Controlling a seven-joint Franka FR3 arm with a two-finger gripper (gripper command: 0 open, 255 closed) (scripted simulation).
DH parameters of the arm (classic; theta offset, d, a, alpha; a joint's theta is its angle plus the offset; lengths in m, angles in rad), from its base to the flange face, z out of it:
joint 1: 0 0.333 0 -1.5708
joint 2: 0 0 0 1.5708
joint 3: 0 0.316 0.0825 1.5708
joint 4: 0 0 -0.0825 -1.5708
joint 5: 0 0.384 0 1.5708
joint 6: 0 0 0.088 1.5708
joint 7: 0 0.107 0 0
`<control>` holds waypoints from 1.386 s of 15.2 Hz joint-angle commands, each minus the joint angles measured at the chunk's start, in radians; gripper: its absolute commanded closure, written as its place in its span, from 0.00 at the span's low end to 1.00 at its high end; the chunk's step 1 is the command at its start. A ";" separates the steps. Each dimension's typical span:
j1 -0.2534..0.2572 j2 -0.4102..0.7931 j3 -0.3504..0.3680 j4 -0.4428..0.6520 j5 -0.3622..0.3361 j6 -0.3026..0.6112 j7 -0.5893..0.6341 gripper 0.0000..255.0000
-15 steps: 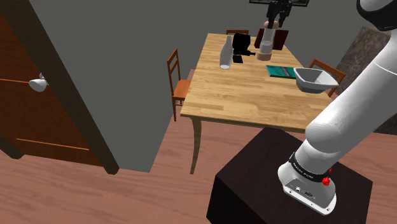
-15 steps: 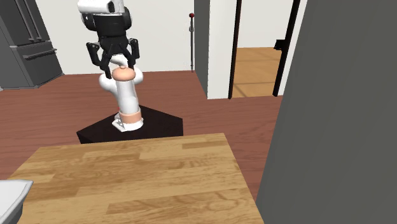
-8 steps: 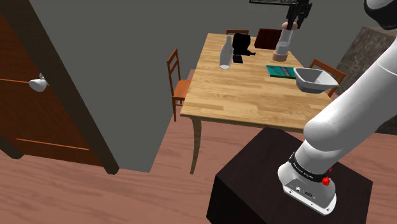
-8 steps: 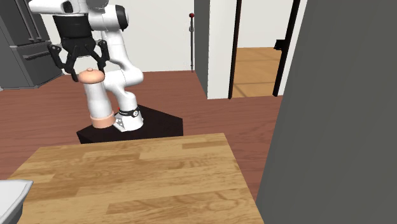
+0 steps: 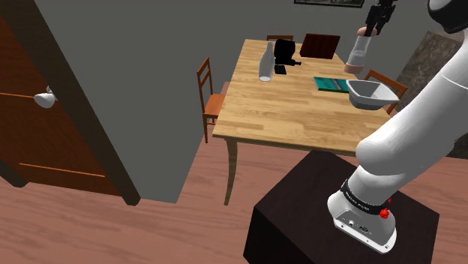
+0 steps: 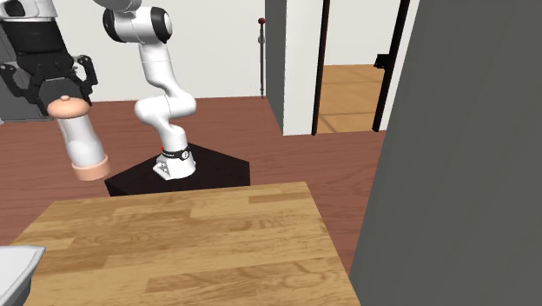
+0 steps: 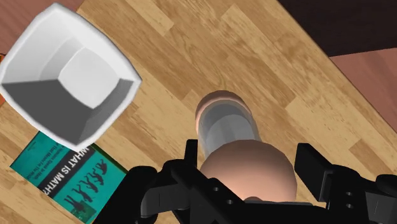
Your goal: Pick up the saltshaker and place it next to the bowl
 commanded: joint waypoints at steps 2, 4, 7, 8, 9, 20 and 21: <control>-0.038 0.044 -0.048 0.049 0.016 -0.007 -0.088 1.00; -0.067 0.075 -0.079 0.081 0.030 -0.011 -0.148 1.00; -0.117 0.134 -0.125 0.140 0.061 -0.020 -0.240 1.00; -0.137 0.158 -0.140 0.164 0.075 -0.024 -0.271 1.00; -0.158 0.182 -0.153 0.189 0.090 -0.029 -0.303 1.00; -0.220 0.235 -0.187 0.143 0.123 0.058 -0.397 1.00; -0.217 0.229 -0.186 0.123 0.119 0.074 -0.394 1.00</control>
